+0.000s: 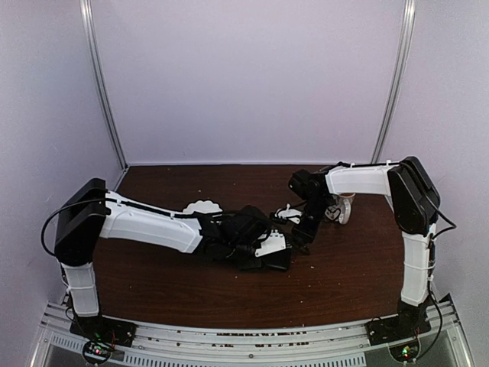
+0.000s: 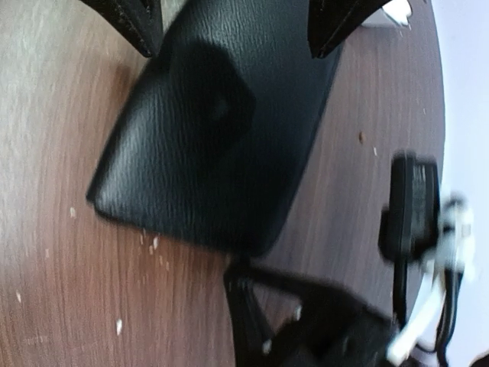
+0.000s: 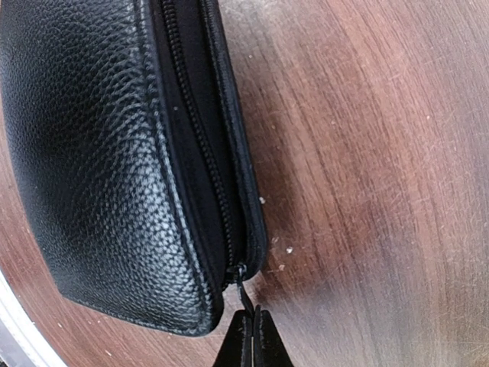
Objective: Sort the hair-cutting tools
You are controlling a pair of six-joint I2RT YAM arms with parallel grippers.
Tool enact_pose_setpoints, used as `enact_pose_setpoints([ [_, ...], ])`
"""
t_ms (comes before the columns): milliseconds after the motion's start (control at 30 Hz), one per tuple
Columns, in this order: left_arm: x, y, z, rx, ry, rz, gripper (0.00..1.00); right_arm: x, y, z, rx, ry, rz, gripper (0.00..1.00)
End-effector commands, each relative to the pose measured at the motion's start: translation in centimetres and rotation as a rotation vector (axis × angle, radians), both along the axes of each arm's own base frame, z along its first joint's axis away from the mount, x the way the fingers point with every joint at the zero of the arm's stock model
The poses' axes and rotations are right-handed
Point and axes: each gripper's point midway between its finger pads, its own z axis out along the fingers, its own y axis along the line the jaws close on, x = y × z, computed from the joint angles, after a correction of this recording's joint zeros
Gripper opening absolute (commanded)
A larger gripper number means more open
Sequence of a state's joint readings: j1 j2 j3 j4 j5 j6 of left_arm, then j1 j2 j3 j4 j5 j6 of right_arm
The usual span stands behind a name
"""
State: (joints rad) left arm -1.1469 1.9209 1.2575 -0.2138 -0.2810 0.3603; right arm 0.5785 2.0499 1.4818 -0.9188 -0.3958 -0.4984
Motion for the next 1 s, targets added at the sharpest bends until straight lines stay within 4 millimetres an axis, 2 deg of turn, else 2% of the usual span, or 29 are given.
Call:
enact_pose_setpoints([
  [0, 0.4, -3.3, 1.2, -0.034, -0.036, -0.107, 0.68, 0.0, 0.3, -0.5, 0.003, -0.011, 0.007, 0.0],
  [300, 0.1, -4.9, -0.9, -0.013, 0.001, -0.161, 0.68, 0.5, 0.2, -0.2, -0.001, -0.032, 0.013, 0.0],
  [633, -0.1, -5.4, -4.9, 0.082, 0.05, -0.201, 0.68, 0.1, 0.3, 0.0, 0.005, -0.015, 0.017, 0.0],
  [833, 0.2, -4.9, -6.3, 0.087, 0.128, -0.158, 0.62, -1.0, -1.2, 0.0, -0.029, -0.022, 0.04, 0.0],
  [967, 0.5, -4.4, -7.0, 0.082, 0.182, -0.127, 0.53, -1.3, -2.8, -0.1, -0.054, -0.024, 0.033, 0.0],
])
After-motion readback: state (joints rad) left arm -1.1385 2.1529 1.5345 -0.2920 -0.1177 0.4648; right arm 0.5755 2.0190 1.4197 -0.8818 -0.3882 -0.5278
